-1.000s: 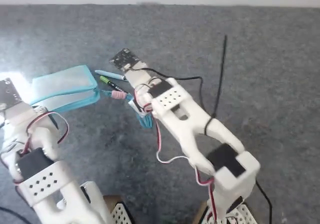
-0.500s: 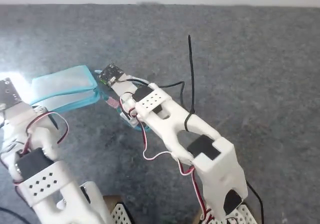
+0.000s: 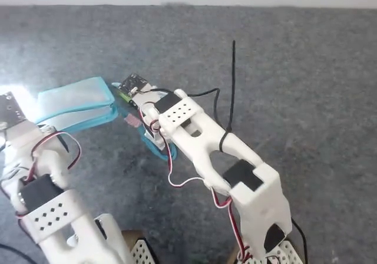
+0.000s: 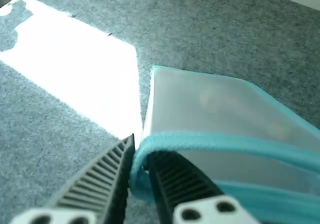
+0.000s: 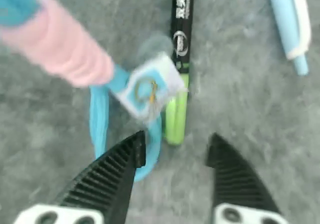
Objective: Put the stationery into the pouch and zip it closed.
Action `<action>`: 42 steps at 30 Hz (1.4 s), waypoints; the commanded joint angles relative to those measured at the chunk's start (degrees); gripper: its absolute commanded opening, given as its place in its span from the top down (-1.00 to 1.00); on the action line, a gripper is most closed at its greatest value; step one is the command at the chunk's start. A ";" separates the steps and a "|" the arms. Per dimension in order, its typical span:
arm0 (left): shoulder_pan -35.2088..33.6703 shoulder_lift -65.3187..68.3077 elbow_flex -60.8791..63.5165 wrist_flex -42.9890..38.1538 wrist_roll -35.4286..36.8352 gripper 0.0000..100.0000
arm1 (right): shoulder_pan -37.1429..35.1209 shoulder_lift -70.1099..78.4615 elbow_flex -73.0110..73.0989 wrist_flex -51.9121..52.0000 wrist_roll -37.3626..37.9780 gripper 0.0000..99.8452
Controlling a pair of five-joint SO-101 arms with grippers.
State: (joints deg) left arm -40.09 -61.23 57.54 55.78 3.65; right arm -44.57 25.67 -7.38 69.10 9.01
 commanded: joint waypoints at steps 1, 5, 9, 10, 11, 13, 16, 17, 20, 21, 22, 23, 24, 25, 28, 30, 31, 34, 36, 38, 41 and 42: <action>-0.35 -1.58 -2.33 0.09 -0.70 0.98 | 0.40 -6.90 -3.16 4.53 0.53 0.44; -0.26 -1.76 -2.33 0.18 -0.70 0.98 | 2.68 -7.43 -3.16 0.57 0.18 0.44; -0.26 -1.67 -2.33 0.18 -0.70 0.98 | 1.54 -4.97 -2.99 -7.87 0.18 0.44; -0.26 -1.67 -2.33 0.18 -0.70 0.98 | 1.19 -4.09 -2.99 -9.19 0.18 0.44; -0.26 -1.67 -2.33 0.18 -0.70 0.98 | 0.92 -3.12 -2.99 -10.33 0.18 0.44; -0.26 -1.58 -2.33 0.18 -0.70 0.98 | 0.84 -1.01 -3.08 -11.30 0.26 0.44; -0.26 -1.49 -2.33 0.00 -0.70 0.98 | 0.84 1.71 -3.08 -11.47 0.26 0.44; -0.09 -1.49 -2.33 0.00 -0.70 0.98 | 0.75 2.42 -3.08 -11.47 0.26 0.44; 1.23 -1.49 -2.24 0.26 -0.70 0.98 | -0.22 3.56 -3.08 -11.65 0.26 0.44; 1.58 -1.76 -1.80 0.18 -0.70 0.98 | -0.75 3.91 -3.08 -11.65 0.26 0.44; 1.67 -1.76 -1.54 0.09 -0.70 0.98 | -1.45 4.18 -3.08 -11.56 0.26 0.44; 1.76 -1.76 -1.36 0.09 -0.70 0.98 | -1.98 4.35 -2.90 -11.38 0.26 0.44; 1.76 -1.76 -1.27 0.09 -0.70 0.98 | -2.51 4.70 -2.90 -11.21 0.26 0.44; 1.76 -1.76 -1.27 0.09 -0.70 0.98 | -2.86 5.23 -2.90 -11.21 0.26 0.44; 1.76 -1.76 -1.27 0.18 -0.70 0.98 | -3.03 6.73 -2.90 -11.21 0.26 0.48; 1.76 -1.76 -1.27 0.18 -0.70 0.98 | -2.86 7.60 -2.90 -11.12 0.26 0.63; 1.76 -1.76 -1.27 0.18 -0.70 0.98 | -2.51 8.13 -2.90 -11.12 0.26 0.71; 1.76 -1.76 -1.19 0.18 -0.70 0.98 | -1.54 8.84 -2.90 -11.12 0.26 0.96; 1.76 -1.76 -1.19 0.18 -0.70 0.98 | -0.75 8.84 -2.90 -10.51 -0.18 0.97; 1.76 -1.76 -1.19 0.18 -0.70 0.98 | 0.40 8.57 -3.25 -8.57 -3.16 0.97; 1.76 -1.76 -1.19 0.18 -0.70 0.98 | 2.68 6.37 -3.52 -5.49 -6.33 0.98; 1.76 -1.76 -1.19 0.18 -0.70 0.98 | 3.56 5.23 -3.60 -4.26 -6.77 0.98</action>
State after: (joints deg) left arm -38.68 -61.32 57.54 55.78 3.65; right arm -42.81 34.37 -10.11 61.01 4.62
